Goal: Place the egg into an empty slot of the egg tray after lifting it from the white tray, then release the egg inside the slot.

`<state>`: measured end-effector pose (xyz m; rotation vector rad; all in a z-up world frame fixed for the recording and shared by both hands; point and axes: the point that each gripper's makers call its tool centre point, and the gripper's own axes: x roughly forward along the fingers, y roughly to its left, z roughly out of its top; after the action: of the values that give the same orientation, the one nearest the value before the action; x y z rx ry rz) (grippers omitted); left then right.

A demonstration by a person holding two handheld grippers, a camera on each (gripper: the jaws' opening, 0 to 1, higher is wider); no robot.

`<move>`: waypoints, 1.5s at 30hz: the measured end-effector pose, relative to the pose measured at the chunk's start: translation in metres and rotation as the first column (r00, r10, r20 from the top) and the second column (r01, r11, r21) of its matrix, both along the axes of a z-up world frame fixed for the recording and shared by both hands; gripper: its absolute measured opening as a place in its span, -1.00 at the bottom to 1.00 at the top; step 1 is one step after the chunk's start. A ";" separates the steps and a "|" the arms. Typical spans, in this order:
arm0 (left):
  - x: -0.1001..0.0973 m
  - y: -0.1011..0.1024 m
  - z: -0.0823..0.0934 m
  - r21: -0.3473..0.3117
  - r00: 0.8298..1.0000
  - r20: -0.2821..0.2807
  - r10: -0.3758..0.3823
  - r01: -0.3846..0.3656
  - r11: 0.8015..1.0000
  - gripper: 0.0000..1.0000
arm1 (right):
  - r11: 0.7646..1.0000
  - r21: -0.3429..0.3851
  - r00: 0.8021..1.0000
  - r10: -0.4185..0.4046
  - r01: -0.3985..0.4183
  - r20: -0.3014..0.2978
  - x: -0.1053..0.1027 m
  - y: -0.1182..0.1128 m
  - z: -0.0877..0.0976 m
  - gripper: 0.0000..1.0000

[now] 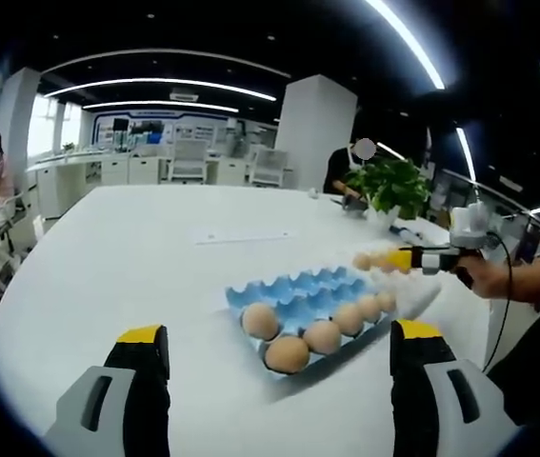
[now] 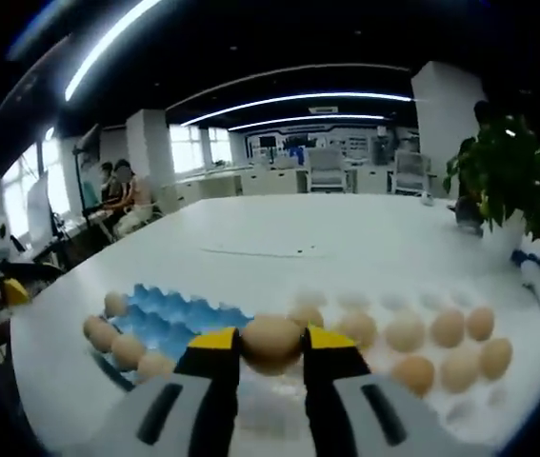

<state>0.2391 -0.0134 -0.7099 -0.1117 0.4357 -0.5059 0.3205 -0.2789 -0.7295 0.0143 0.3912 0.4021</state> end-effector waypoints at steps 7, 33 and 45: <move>0.000 0.001 0.001 -0.006 1.000 -0.001 0.002 -0.002 1.000 0.96 | 0.993 0.031 0.993 0.116 -0.116 0.009 0.004 0.056 0.003 -0.50; 0.003 0.009 0.003 -0.008 1.000 0.007 0.024 -0.024 1.000 0.96 | 0.920 0.001 0.919 0.393 -0.393 -0.031 -0.002 0.168 -0.014 -0.50; 0.001 0.010 0.000 -0.013 1.000 -0.001 0.029 -0.029 1.000 0.95 | 0.904 0.015 0.902 0.427 -0.427 -0.066 0.000 0.190 -0.030 -0.49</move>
<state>0.2401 -0.0036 -0.7100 -0.1302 0.4312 -0.4805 0.3205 -0.0893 -0.7597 -0.0595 0.4621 0.8395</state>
